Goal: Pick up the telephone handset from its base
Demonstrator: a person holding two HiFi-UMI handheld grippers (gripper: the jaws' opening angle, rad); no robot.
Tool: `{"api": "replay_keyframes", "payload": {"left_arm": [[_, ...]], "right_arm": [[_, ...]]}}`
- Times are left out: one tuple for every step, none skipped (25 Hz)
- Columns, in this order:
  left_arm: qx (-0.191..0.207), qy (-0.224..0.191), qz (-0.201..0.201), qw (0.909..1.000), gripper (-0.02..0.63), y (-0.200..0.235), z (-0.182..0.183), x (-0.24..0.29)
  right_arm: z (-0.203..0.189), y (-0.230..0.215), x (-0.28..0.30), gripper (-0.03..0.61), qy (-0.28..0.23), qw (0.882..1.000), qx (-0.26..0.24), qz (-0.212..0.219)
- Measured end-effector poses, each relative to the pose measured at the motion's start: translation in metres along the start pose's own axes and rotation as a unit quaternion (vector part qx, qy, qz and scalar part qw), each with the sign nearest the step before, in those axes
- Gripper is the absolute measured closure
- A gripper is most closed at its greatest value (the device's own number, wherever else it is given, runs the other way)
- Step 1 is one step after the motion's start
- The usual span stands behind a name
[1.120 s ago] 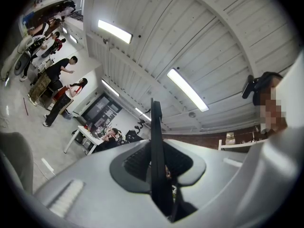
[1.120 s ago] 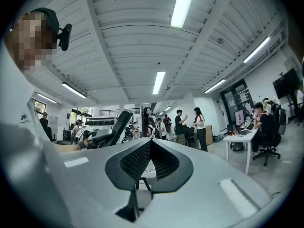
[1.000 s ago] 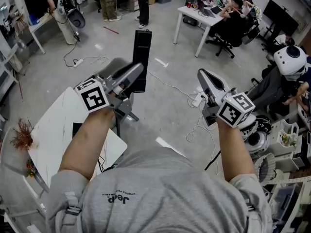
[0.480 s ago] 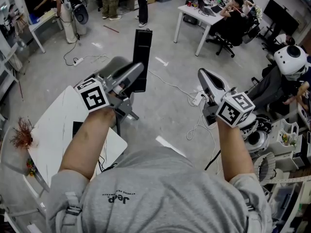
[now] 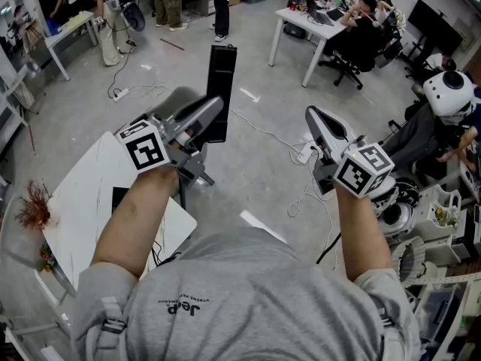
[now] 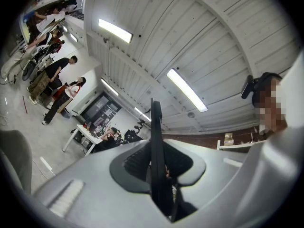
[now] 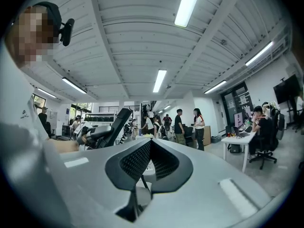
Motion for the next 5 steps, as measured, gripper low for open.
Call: {"api": "replay_keyframes", "payload": {"left_arm": [[0.000,0.000,0.000,1.0000,0.476,0.0002,-0.0006,-0.0001],[0.000,0.000,0.000,1.0000,0.476,0.0002,-0.0006,0.0003],[0.000,0.000,-0.001,1.0000,0.476,0.0001,-0.0001,0.0011],[0.000,0.000,-0.001,1.0000,0.476,-0.0002,0.0007,0.0020],[0.000,0.000,-0.001,1.0000,0.476,-0.0005,0.0017,0.0030]], "right_arm": [[-0.0005,-0.0001,0.0001,0.575,0.000,1.000,0.000,0.000],[-0.0003,-0.0003,0.0003,0.575,0.001,1.000,0.000,0.000],[0.0005,-0.0006,0.0005,0.575,0.001,1.000,-0.001,0.001],[0.0016,-0.0009,0.0008,0.575,0.002,1.000,-0.001,0.001],[0.0028,-0.0012,0.0012,0.575,0.002,1.000,-0.001,0.001]]}}
Point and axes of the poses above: the fingertips, and each gripper's own axes: x forward along the fingers, y to its left, z out of its top, the point moved 6 cm from there along -x, backward along the fingers, and after that the axes turned 7 degrees about x, right-handed, at the moved point
